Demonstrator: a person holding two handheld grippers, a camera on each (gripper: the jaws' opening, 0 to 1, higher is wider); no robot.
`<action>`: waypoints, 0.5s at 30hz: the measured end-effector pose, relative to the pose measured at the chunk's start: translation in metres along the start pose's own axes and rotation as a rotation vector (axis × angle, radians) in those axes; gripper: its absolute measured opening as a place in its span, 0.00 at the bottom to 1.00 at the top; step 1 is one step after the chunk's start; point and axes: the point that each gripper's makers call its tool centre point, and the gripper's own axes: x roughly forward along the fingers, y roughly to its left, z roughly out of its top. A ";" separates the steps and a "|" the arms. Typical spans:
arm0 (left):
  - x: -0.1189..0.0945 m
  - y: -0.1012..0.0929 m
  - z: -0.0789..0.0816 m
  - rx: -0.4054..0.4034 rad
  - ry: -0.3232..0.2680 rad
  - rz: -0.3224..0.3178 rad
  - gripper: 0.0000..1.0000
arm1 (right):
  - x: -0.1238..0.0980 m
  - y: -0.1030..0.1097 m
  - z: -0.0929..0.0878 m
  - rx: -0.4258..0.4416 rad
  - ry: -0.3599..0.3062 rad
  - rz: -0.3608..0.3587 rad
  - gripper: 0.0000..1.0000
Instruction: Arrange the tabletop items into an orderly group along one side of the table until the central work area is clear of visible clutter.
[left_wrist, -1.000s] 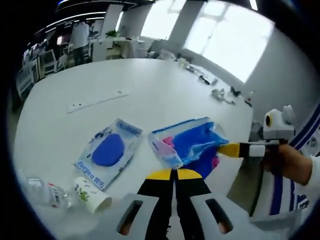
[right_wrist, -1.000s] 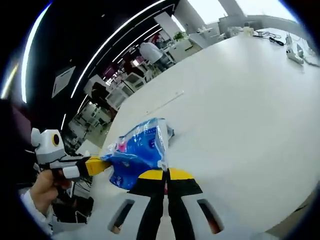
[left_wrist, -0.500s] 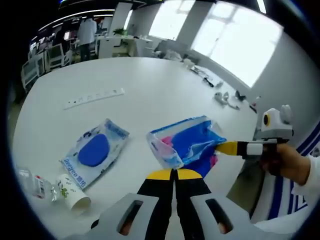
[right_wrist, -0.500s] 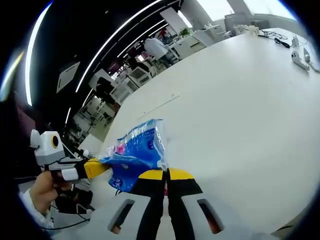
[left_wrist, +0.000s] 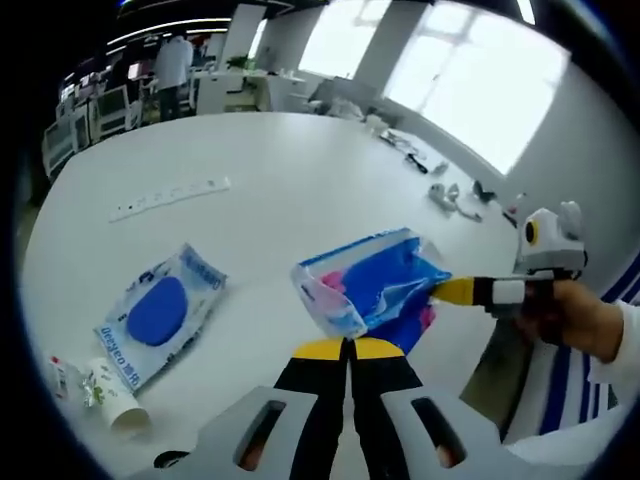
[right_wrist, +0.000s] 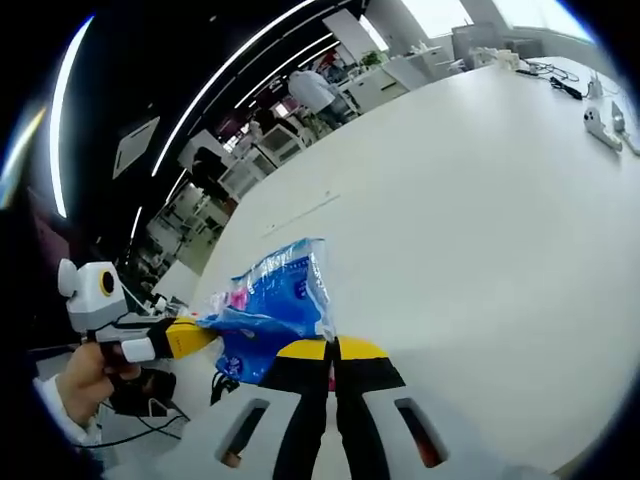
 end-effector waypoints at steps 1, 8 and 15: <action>0.002 -0.001 0.001 -0.006 -0.002 0.002 0.00 | 0.000 -0.004 0.003 -0.007 0.004 0.002 0.00; 0.026 0.001 0.009 -0.033 -0.004 0.024 0.00 | 0.010 -0.022 0.016 -0.012 0.027 0.005 0.00; 0.050 0.018 0.009 -0.039 0.035 0.039 0.00 | 0.029 -0.035 0.016 0.014 0.061 -0.002 0.00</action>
